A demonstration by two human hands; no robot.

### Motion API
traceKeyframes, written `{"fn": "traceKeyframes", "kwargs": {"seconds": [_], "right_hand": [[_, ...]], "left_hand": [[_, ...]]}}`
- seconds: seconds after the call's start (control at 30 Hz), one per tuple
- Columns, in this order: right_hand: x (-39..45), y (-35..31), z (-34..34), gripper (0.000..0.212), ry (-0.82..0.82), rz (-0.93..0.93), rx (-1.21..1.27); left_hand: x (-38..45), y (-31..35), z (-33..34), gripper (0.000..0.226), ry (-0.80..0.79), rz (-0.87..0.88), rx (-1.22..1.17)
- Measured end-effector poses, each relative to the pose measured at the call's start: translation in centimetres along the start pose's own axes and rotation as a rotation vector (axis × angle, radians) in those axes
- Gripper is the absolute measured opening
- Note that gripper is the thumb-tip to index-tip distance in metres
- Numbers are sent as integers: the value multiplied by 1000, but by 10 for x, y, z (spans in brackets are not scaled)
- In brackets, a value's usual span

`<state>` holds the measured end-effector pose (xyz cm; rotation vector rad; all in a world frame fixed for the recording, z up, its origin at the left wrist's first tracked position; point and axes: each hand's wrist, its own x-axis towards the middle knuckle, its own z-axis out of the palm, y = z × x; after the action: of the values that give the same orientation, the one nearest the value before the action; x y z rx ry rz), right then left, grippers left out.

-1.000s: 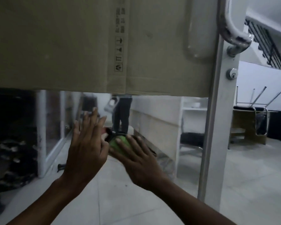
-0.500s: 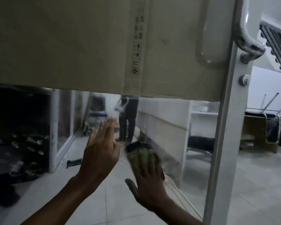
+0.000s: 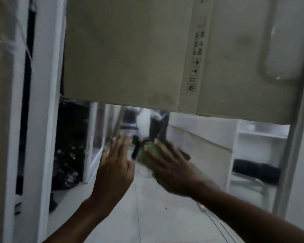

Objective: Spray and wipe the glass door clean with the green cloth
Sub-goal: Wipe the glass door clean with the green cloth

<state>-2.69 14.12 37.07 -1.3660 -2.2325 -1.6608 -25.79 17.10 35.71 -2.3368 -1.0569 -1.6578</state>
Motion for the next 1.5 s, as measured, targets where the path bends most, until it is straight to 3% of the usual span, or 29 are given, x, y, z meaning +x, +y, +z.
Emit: {"fn": "traceKeyframes", "kwargs": {"seconds": [0.1,0.17,0.23,0.33,0.4,0.47,0.57,0.7,0.77,0.83,0.93,1.0,1.03,1.1,1.2,1.33,1.5], "right_hand": [[-45,-10,17,66,-106,-333,-109],[-50,12,10,63,-60,-357,-129],[-37,49,-8,65,57,-128,-120],[5,93,-39,66,186,382,-49],[38,93,-46,63,217,564,6],[65,79,-45,65,212,623,38],[73,49,-31,68,180,402,11],[36,14,-3,71,45,-320,-104],[34,26,-5,71,31,-468,-118],[58,49,-13,69,149,-265,-72],[109,76,-40,63,335,304,42],[133,63,-45,62,374,503,115],[135,48,-40,63,368,469,130],[124,13,-24,63,329,172,143],[88,-12,-11,62,129,-209,56],[69,5,-13,61,43,-213,69],[74,32,-27,66,111,23,217]], "left_hand": [[-7,-9,-3,66,-30,-20,13],[-13,-13,-2,65,-30,-34,32],[-17,-12,2,65,-31,-43,32],[-21,-13,9,65,-61,-61,13],[-21,-14,14,67,-99,-124,-29],[-21,-14,18,70,-129,-189,-92],[-24,-15,15,75,-113,-194,-127],[-17,-21,1,62,51,-184,-168],[-7,-21,-4,57,150,-137,-174],[7,-18,-6,53,250,-86,-208],[28,-4,-5,49,400,-21,-262],[44,7,-3,46,457,11,-298],[49,12,-2,43,472,29,-310],[60,23,1,38,458,40,-342],[57,38,10,38,326,-131,-419],[33,53,31,37,256,-320,-481],[38,84,40,45,277,-368,-508]]}}
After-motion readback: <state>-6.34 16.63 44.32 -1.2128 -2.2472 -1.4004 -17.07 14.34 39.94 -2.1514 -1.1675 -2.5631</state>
